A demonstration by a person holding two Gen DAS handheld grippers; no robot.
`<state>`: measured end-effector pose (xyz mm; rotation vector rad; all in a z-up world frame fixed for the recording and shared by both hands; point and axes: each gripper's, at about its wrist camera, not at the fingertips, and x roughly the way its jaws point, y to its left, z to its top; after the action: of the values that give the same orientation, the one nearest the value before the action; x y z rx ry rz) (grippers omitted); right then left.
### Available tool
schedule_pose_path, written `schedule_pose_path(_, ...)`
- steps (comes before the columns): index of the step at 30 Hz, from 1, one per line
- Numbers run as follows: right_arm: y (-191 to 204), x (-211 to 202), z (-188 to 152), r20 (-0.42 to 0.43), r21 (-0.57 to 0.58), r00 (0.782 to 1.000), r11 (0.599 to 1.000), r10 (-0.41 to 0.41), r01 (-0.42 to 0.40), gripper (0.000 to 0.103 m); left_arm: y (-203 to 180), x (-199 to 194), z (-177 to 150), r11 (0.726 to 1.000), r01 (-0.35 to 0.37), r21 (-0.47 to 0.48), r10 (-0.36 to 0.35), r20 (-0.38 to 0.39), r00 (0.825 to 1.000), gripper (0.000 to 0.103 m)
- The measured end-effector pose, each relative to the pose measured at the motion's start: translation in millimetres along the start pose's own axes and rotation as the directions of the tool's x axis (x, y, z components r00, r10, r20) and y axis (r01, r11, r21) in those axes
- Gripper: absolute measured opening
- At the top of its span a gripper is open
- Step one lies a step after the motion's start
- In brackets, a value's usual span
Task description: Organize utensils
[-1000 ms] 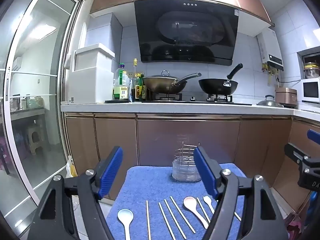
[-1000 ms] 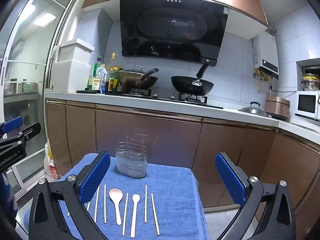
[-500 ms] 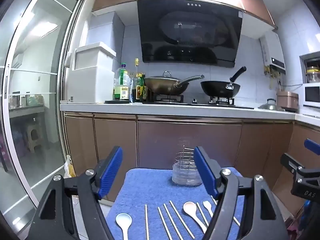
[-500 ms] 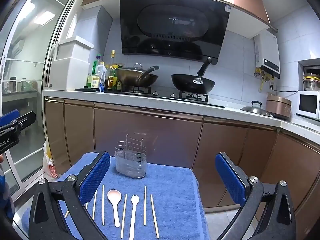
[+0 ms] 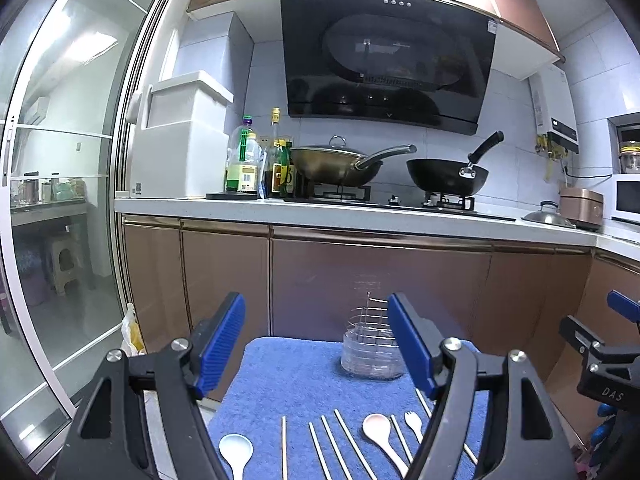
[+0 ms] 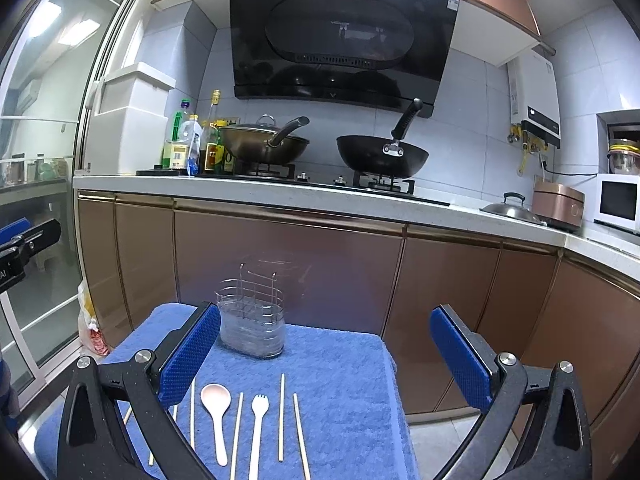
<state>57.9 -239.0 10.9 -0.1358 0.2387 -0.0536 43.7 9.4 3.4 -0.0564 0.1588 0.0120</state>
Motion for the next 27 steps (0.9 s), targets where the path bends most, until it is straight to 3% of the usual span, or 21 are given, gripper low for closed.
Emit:
schedule_pose_path(8, -5, 14, -2, -0.006, -0.009, 0.999, 0.999, 0.048, -0.048, 0.103, -16, 9, 2, 0.999, -0.035, 0.016, 0.036, -0.023, 0.999, 0.072)
schedule_pose_path(15, -14, 26, -6, -0.022, -0.030, 0.997, 0.997, 0.073, -0.074, 0.103, -24, 24, 0, 0.998, -0.048, -0.031, 0.045, -0.066, 0.997, 0.072)
schedule_pose_path(27, -14, 66, -14, -0.089, -0.023, 0.986, 0.989, 0.140, -0.143, 0.103, -16, 52, -4, 0.996, -0.083, -0.034, 0.077, -0.150, 0.986, 0.072)
